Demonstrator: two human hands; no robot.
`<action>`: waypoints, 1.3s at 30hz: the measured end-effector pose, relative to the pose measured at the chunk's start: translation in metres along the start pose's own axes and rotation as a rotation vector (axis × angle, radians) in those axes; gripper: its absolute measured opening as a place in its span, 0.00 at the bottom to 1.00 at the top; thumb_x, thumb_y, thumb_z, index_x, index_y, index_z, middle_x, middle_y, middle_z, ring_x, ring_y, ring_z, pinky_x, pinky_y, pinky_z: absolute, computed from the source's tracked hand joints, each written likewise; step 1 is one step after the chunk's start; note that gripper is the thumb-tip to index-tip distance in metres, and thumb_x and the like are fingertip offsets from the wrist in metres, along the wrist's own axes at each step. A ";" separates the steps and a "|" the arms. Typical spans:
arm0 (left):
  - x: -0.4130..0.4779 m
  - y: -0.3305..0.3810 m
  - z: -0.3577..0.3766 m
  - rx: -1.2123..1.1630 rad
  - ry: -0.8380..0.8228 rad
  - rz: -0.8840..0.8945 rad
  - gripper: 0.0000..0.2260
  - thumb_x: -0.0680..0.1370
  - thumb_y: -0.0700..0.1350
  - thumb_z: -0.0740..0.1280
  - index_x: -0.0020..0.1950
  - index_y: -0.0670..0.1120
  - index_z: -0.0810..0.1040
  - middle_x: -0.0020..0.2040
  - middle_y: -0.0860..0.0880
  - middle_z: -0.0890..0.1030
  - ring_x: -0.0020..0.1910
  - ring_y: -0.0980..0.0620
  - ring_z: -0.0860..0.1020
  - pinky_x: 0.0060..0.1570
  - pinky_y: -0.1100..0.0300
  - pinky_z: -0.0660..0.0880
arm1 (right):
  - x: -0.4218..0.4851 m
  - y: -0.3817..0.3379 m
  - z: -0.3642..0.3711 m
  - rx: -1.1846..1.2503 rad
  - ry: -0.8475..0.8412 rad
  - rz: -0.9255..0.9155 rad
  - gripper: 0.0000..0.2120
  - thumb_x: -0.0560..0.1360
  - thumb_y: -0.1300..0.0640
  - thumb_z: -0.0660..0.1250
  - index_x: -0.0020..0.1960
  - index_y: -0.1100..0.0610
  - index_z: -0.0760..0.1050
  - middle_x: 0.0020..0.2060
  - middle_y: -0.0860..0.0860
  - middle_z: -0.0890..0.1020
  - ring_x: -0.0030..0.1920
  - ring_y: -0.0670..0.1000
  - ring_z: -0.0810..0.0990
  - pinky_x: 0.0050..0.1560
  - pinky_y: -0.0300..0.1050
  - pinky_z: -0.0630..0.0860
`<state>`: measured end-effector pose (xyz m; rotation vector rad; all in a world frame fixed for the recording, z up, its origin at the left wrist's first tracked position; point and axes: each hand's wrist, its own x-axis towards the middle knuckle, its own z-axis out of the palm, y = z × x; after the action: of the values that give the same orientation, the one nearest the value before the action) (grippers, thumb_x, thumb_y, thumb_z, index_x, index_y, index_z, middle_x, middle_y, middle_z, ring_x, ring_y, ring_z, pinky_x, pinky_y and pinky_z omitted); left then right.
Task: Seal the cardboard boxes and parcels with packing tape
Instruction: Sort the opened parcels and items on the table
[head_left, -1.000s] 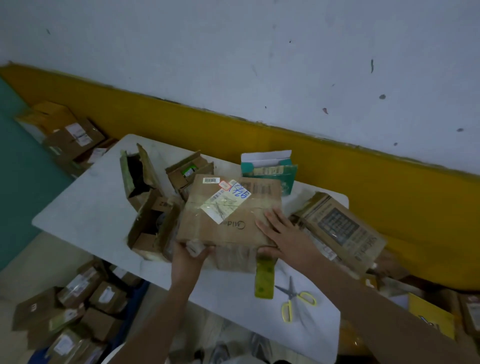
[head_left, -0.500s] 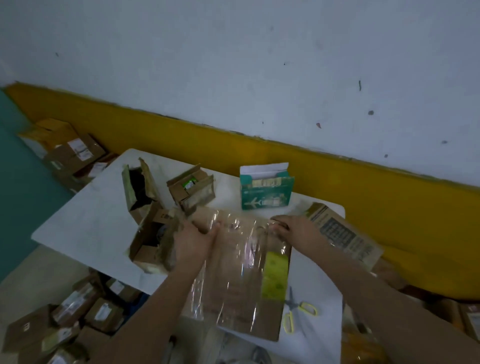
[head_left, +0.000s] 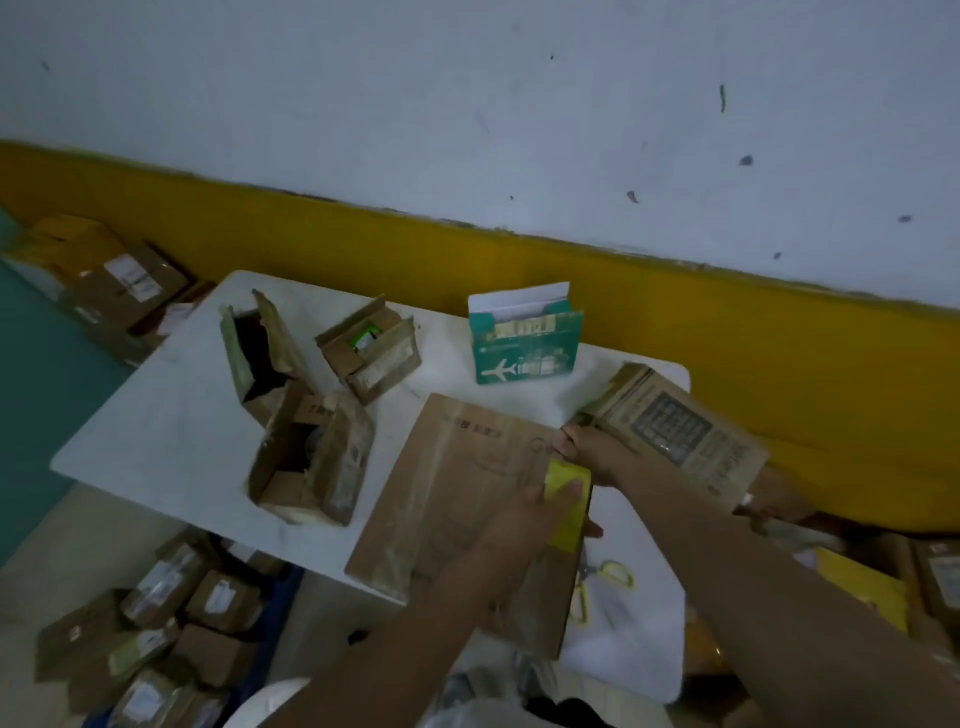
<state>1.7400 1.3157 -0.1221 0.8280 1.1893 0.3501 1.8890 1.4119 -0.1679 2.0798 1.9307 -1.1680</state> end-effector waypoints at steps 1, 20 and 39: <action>-0.002 0.001 -0.003 -0.008 -0.014 -0.005 0.25 0.80 0.57 0.64 0.66 0.37 0.76 0.43 0.45 0.86 0.40 0.48 0.84 0.50 0.52 0.79 | 0.001 0.001 0.001 -0.041 0.015 -0.011 0.18 0.83 0.52 0.57 0.66 0.63 0.71 0.61 0.63 0.75 0.64 0.62 0.73 0.63 0.53 0.69; -0.098 -0.079 -0.009 0.053 -0.236 0.040 0.19 0.86 0.49 0.56 0.49 0.38 0.80 0.44 0.36 0.82 0.44 0.41 0.81 0.55 0.48 0.78 | 0.010 -0.002 0.014 -0.406 0.236 -0.053 0.15 0.82 0.61 0.50 0.68 0.58 0.62 0.62 0.59 0.68 0.55 0.59 0.75 0.45 0.49 0.70; -0.079 -0.116 -0.010 0.113 -0.211 -0.128 0.18 0.85 0.53 0.55 0.49 0.41 0.77 0.36 0.47 0.84 0.35 0.51 0.83 0.47 0.51 0.80 | 0.023 0.002 0.016 -0.572 0.171 -0.063 0.19 0.81 0.61 0.53 0.72 0.55 0.62 0.64 0.58 0.68 0.59 0.60 0.74 0.53 0.54 0.75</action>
<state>1.6820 1.1911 -0.1545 0.8595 1.0651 0.0880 1.8815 1.4222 -0.1930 1.8546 2.0899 -0.3721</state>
